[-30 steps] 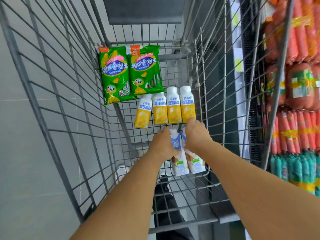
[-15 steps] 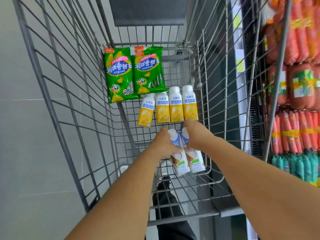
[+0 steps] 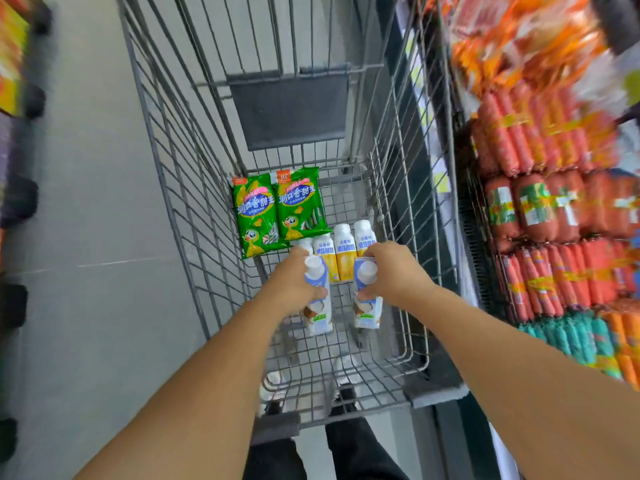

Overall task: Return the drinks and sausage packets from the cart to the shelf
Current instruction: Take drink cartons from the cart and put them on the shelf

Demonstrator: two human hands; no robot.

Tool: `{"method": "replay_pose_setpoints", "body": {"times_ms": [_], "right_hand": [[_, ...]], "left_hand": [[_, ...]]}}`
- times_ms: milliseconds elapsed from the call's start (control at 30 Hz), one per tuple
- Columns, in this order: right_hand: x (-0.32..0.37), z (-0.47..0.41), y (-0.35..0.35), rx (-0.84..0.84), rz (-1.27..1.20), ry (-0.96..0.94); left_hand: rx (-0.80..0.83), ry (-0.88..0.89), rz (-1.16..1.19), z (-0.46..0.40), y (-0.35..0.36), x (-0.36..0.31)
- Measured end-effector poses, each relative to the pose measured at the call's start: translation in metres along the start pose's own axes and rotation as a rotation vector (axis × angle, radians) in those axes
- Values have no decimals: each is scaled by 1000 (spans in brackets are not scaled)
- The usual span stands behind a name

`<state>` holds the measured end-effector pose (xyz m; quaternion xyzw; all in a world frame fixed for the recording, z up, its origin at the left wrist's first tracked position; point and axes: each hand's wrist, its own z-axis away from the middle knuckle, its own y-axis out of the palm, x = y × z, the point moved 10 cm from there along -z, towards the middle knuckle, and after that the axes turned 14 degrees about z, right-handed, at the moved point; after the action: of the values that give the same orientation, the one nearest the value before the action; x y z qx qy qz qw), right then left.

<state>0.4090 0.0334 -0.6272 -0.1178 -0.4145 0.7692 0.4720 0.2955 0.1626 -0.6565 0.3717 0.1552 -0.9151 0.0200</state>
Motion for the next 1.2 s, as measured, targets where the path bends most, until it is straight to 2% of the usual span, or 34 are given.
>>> {"method": "replay_pose_setpoints", "body": {"times_ms": [133,300,467,567,700,900,1000,1200], "right_hand": [[21,35,-77,-148,-116,-18],[35,105,-169,-332,-259,-9],[37,200,-238,-523,-289,55],[21,256,-258,-605,-301,127],[-9,339,-271,-704,-300,230],[-74,477,-262,-835,-211,464],[-108,553,-245,-866,-165,603],[-173,714,-185,-941,-223,842]], "left_hand": [[-20,69,-98,35,-49,-67],[-32,242,-200,89,-92,-166],[-14,427,-294,155,-105,-262],[54,559,-351,196,-91,-313],[208,680,-439,249,-43,-365],[480,817,-551,336,77,-413],[590,900,-592,391,147,-428],[792,1075,-664,510,296,-430]]}}
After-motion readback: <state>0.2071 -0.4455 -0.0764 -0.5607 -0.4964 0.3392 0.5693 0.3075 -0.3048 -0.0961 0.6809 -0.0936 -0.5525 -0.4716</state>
